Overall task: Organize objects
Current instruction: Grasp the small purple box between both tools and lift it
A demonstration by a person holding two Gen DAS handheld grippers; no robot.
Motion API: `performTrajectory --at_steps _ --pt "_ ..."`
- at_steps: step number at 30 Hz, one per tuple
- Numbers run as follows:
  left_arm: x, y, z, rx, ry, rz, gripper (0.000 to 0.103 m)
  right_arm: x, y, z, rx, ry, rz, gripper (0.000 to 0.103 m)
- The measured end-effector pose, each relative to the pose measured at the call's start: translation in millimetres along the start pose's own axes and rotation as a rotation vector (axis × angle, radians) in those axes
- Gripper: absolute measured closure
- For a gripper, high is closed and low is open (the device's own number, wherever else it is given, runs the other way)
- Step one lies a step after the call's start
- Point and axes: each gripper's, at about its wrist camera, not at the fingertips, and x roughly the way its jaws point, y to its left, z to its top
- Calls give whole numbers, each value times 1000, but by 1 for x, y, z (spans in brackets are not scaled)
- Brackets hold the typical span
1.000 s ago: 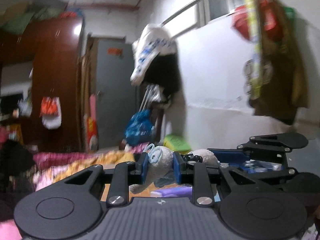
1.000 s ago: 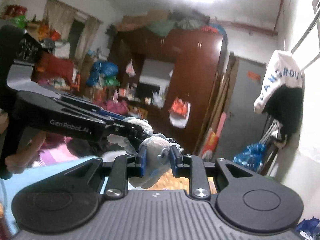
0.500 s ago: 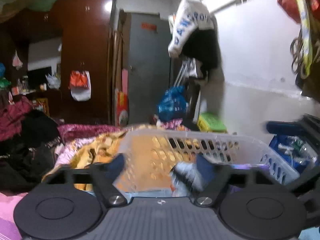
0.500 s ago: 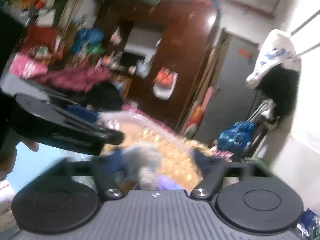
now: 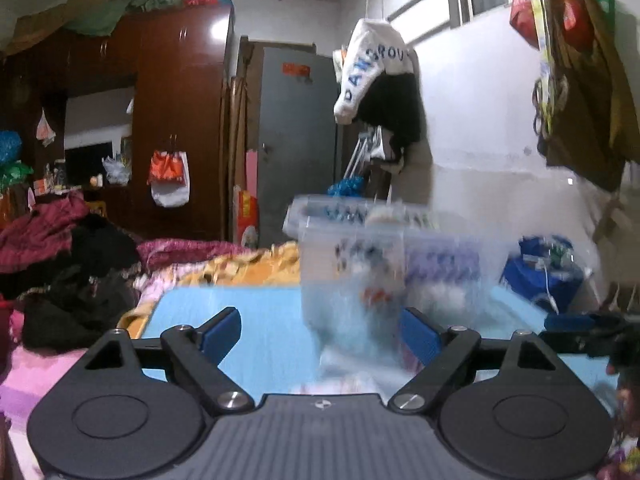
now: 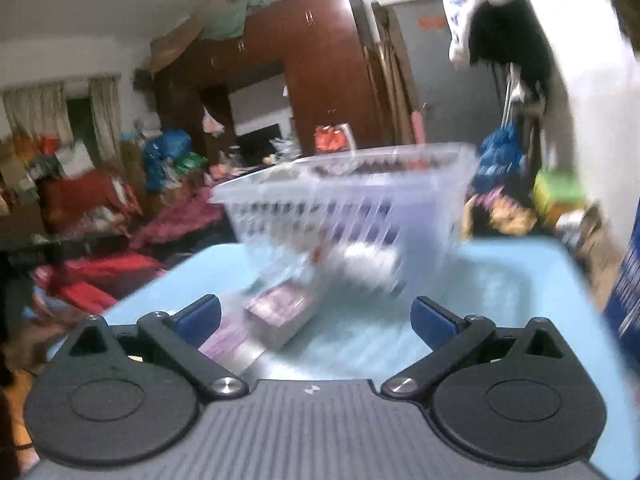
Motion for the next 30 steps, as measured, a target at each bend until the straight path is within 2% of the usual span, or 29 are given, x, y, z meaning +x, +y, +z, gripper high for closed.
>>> performTrajectory --at_steps 3,5,10,13,18,23,26,30 --pt "-1 7 -22 1 47 -16 14 7 6 -5 -17 34 49 0" --pt "0 8 -35 -3 70 -8 14 11 16 -12 -74 34 22 0" --pt "0 -4 -41 -4 64 -63 14 6 25 -31 -121 23 -11 0" --pt "-1 -28 -40 40 49 -91 14 3 21 -39 -117 28 -23 0" --pt "17 -68 -37 92 72 -143 14 16 0 -17 9 25 -17 0" --pt "33 -95 -44 142 94 -112 15 44 0 3 63 67 -41 1" --pt "40 -101 -48 145 111 -107 18 70 10 10 38 117 -67 8" --pt "46 -104 -55 146 131 -102 30 99 17 13 48 198 -46 19"
